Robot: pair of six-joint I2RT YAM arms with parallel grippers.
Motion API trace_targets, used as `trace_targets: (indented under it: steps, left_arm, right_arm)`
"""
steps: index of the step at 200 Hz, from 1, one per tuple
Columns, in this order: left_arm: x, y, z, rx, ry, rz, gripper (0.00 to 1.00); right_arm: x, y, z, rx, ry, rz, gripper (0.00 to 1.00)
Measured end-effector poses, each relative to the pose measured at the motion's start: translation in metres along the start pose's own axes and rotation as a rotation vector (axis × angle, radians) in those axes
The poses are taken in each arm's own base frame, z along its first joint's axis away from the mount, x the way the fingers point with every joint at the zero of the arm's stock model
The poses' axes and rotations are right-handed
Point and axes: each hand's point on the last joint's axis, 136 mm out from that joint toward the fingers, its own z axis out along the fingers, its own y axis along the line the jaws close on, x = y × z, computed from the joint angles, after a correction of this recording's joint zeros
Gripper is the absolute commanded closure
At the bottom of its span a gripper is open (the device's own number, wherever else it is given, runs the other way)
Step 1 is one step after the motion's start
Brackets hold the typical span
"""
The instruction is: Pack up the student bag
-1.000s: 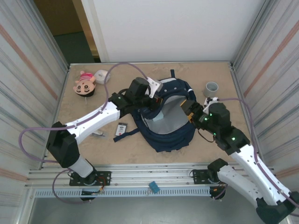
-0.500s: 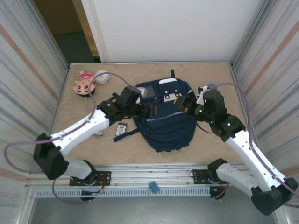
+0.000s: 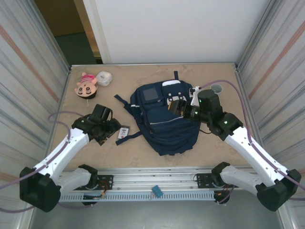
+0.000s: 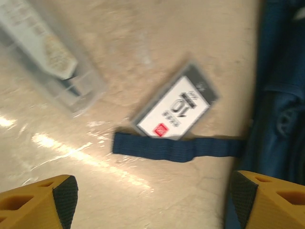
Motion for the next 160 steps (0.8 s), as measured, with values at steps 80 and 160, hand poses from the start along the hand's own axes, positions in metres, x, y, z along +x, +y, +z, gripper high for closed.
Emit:
trace_targets:
  steps: [80, 160]
  left_arm:
    - [0.001, -0.001, 0.019, -0.119, 0.067, 0.023, 0.14]
    - [0.008, -0.061, 0.07, -0.201, 0.189, 0.482, 0.07]
  right_arm:
    - [0.01, -0.009, 0.021, 0.024, 0.071, -0.003, 0.31]
    - [0.01, -0.008, 0.021, 0.02, 0.068, -0.023, 0.31]
